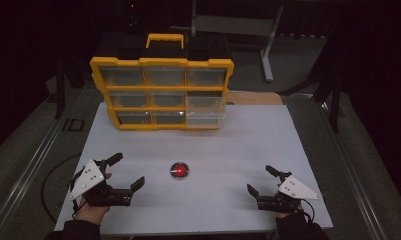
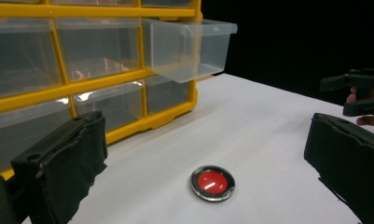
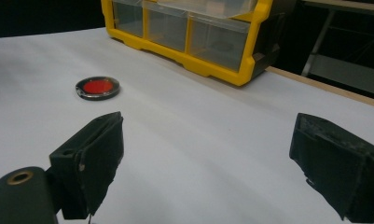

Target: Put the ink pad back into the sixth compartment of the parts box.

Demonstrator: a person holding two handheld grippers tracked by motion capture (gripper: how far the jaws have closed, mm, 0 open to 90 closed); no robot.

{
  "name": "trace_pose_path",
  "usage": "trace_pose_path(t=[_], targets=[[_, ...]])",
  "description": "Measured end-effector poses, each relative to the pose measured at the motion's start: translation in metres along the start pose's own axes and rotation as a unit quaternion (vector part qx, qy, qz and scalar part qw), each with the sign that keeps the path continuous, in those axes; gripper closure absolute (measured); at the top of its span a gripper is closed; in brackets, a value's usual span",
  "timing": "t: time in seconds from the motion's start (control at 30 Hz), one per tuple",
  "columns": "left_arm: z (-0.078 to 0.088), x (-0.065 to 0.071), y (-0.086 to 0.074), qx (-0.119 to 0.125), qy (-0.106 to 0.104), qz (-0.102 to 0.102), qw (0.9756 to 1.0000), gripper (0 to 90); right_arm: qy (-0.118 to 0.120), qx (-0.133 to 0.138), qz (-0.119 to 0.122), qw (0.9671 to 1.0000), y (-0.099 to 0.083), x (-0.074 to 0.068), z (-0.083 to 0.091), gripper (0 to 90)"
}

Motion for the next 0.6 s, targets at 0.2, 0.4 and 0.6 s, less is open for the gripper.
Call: trace_pose_path(t=[0.2,0.4,0.6], targets=[[-0.004,0.000,0.016,0.005,-0.010,0.000,0.9999,0.2,0.003,-0.002,-0.004,1.0000,0.000,0.000,0.000,9.9],[-0.011,0.001,0.029,0.006,-0.020,-0.006,0.9998,0.2,0.005,-0.001,-0.004,1.0000,0.000,-0.001,-0.001,9.9],[-0.018,0.001,0.041,0.008,-0.031,-0.008,0.9995,0.2,0.010,-0.005,-0.007,0.9999,-0.001,0.000,-0.002,9.9]])
Point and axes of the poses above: each handheld gripper's, and its own axes: z roughly backward along the jaws, y roughly out of its top, x roughly to its right, the point moved 6 cm from there along -z, roughly forward along the jaws, and after that the axes turned 9 degrees about -x, right-handed, at the moved point
